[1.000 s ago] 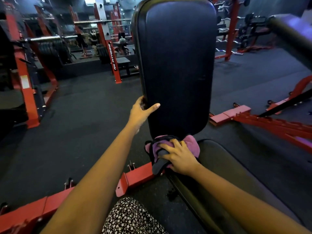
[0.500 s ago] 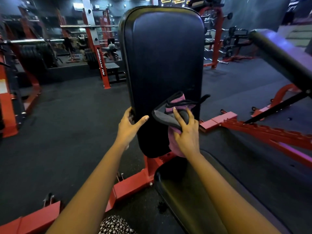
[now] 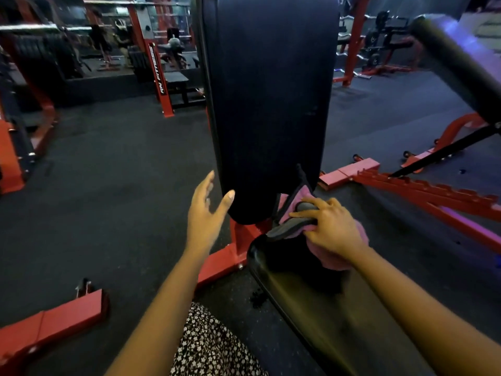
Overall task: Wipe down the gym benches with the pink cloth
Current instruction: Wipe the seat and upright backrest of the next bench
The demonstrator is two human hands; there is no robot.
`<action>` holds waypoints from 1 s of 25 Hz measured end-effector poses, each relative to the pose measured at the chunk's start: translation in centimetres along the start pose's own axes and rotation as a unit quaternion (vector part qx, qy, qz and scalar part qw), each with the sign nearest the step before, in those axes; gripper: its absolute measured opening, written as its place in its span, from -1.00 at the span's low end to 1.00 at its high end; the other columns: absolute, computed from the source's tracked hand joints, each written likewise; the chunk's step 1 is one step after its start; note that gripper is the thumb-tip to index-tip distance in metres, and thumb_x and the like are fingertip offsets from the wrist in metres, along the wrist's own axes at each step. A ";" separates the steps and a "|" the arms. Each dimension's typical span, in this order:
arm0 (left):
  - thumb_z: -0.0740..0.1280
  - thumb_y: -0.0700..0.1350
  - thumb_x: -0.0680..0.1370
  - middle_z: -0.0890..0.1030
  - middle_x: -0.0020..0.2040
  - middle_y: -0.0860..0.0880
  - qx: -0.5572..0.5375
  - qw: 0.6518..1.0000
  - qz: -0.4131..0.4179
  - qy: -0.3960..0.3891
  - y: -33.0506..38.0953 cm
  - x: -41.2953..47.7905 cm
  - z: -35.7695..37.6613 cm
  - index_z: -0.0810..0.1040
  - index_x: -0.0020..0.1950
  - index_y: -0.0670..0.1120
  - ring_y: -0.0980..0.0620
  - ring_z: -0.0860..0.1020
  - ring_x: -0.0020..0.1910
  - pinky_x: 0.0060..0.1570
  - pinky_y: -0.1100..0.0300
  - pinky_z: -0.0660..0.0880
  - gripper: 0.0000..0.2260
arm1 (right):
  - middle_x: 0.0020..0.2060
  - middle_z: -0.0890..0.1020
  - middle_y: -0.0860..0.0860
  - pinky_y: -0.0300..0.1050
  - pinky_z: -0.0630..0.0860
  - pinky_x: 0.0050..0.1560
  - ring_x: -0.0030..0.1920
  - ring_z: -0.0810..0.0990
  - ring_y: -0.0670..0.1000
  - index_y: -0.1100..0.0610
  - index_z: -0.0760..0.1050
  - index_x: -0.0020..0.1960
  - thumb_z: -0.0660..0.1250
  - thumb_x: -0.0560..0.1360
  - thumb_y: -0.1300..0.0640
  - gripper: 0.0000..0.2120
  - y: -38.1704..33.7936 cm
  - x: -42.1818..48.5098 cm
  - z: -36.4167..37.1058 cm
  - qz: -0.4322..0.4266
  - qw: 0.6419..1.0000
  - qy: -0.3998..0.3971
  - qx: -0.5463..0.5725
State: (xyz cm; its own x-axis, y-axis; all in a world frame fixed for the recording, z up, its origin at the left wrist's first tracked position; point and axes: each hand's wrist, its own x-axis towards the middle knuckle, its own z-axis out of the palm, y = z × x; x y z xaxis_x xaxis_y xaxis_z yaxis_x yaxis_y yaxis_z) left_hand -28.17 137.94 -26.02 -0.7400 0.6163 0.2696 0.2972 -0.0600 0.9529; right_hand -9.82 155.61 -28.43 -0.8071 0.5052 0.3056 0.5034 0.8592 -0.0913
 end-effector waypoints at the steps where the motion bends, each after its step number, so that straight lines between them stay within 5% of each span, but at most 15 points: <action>1: 0.32 0.00 0.51 0.33 0.41 0.14 -0.002 1.000 0.011 0.018 -0.6 -2.1 0.8 0.27 0.41 0.13 0.21 0.29 0.39 0.38 0.31 0.21 -0.51 | 0.35 0.44 -0.06 0.06 0.50 0.00 0.04 0.45 0.17 -0.20 0.50 0.23 0.30 0.39 -0.03 -0.59 0.7 -0.8 -0.4 0.010 1.000 0.005 -0.011; 4: 0.29 0.02 0.52 0.35 0.32 0.27 0.051 0.997 0.022 -0.056 -2.9 -6.5 5.0 0.31 0.35 0.15 0.34 0.29 0.33 0.29 0.47 0.22 -0.59 | 0.37 0.40 -0.03 0.10 0.46 0.01 0.14 0.46 0.21 -0.24 0.41 0.30 0.23 0.40 -0.18 -0.55 2.0 -5.0 1.0 0.060 0.997 -0.015 -0.043; 8: -0.01 0.42 0.45 0.31 0.42 0.13 0.204 0.957 0.072 -0.193 -6.9 -6.8 10.3 0.27 0.43 0.06 0.20 0.17 0.44 0.46 0.21 -0.01 -0.33 | 0.41 0.36 -0.02 0.16 0.41 0.19 0.33 0.39 0.17 -0.28 0.26 0.37 0.07 0.37 -0.35 -0.42 2.7 -8.8 3.5 0.123 0.991 -0.042 -0.038; 11: -0.20 0.42 0.47 0.33 0.45 0.04 0.339 0.909 0.134 -0.204 -8.5 -7.2 11.7 0.22 0.47 0.03 0.07 0.18 0.48 0.48 0.02 -0.05 -0.27 | 0.38 0.40 -0.04 0.11 0.38 0.26 0.32 0.42 0.11 -0.24 0.28 0.37 0.15 0.37 -0.29 -0.43 2.7 -9.2 3.7 0.126 0.992 -0.017 -0.012; 20: -0.13 0.33 0.53 0.43 0.38 -0.02 0.405 0.880 0.152 -0.197 -9.5 -7.1 12.5 0.23 0.46 -0.02 -0.04 0.30 0.43 0.43 -0.10 0.04 -0.36 | 0.30 0.49 0.05 0.03 0.25 0.23 0.29 0.35 0.03 -0.15 0.35 0.32 0.22 0.36 -0.21 -0.47 3.2 -9.8 5.1 0.124 0.989 0.074 0.038; 25: -0.03 0.32 0.50 0.38 0.42 -0.04 0.410 0.864 0.116 -0.268 -8.5 -7.0 11.8 0.21 0.48 -0.04 -0.08 0.23 0.46 0.44 -0.12 -0.05 -0.33 | 0.27 0.51 0.06 0.06 0.34 0.21 0.21 0.47 0.12 -0.14 0.40 0.31 0.20 0.37 -0.23 -0.47 2.7 -9.4 4.1 0.162 0.987 -0.001 0.020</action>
State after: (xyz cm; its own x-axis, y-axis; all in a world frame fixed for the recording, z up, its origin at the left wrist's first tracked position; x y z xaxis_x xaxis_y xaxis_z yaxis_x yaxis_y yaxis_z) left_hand -18.40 143.42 -37.66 -0.2819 0.9509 0.1277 0.8903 0.2097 0.4043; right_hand -2.09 153.48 -35.40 -0.6064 0.7539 0.2527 0.7226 0.6552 -0.2205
